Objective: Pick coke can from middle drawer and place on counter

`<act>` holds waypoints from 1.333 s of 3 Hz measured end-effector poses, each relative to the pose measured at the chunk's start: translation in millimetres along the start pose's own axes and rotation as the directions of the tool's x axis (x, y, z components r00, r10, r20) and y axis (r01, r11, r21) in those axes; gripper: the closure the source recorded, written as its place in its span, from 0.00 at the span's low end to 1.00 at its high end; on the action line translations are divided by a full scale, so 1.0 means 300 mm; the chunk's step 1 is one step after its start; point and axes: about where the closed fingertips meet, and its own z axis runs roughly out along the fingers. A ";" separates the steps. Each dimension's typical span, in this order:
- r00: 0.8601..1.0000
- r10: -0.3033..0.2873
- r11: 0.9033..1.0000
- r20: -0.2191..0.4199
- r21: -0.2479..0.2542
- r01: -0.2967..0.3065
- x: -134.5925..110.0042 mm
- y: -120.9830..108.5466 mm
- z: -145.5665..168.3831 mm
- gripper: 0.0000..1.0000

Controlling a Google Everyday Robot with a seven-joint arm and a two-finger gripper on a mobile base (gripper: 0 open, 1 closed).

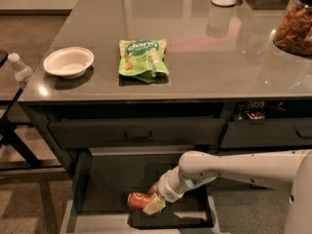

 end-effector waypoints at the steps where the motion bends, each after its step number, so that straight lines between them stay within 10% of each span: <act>1: 1.000 0.008 1.000 -0.007 0.007 -0.008 0.000 0.001 -0.013 1.00; 2: 0.998 0.070 0.995 0.003 0.066 -0.070 0.021 0.027 -0.114 1.00; 4: 0.984 0.177 0.953 0.030 0.246 -0.179 0.069 0.088 -0.457 1.00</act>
Offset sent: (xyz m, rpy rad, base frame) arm -0.0158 -0.0654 0.0658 -0.0646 -0.0403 -0.2190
